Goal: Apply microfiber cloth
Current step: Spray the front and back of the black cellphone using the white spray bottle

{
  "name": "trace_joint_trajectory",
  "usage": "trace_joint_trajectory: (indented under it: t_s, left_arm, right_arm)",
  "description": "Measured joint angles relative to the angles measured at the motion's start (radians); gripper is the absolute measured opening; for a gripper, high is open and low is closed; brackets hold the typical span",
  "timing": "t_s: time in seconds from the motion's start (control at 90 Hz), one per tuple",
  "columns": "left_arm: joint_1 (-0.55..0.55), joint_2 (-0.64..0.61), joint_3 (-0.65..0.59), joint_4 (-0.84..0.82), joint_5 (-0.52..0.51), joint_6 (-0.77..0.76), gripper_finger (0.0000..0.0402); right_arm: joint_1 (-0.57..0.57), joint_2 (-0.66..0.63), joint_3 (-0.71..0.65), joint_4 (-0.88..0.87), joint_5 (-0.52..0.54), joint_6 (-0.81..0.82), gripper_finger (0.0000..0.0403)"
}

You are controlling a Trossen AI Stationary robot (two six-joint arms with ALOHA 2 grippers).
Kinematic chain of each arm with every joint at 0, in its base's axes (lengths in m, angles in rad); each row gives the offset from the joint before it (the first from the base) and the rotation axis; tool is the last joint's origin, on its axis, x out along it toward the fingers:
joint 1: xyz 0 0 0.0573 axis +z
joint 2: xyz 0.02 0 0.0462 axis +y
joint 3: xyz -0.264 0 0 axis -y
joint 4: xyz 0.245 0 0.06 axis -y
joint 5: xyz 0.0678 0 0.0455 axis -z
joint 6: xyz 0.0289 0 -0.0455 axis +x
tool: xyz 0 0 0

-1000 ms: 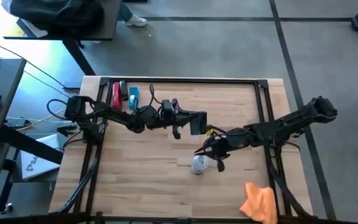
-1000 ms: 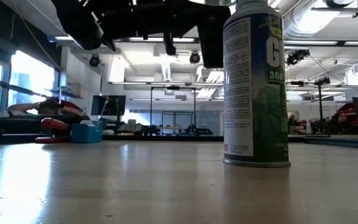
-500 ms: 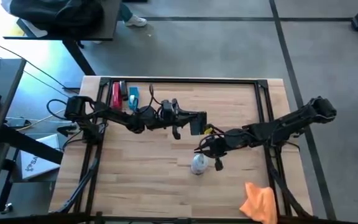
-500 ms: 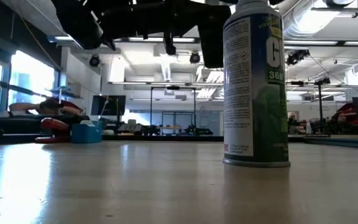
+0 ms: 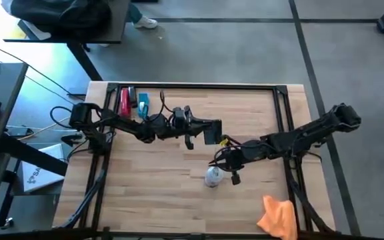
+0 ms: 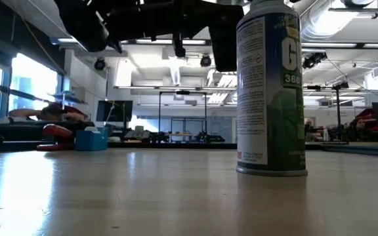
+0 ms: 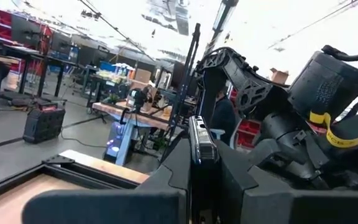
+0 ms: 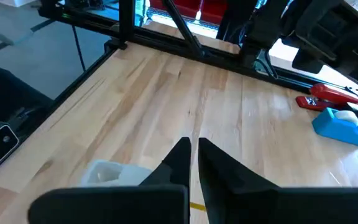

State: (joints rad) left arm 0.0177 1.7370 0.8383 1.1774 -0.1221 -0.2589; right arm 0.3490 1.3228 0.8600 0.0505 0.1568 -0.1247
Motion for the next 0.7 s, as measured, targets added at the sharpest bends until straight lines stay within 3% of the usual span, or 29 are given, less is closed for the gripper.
trace_joint_trajectory:
  t_s: [0.7]
  left_arm:
    - [-0.004, -0.002, 0.0, -0.001, -0.018, 0.0, 0.0016]
  right_arm:
    - [0.001, 0.056, 0.003, 0.042, 0.035, 0.023, 0.0]
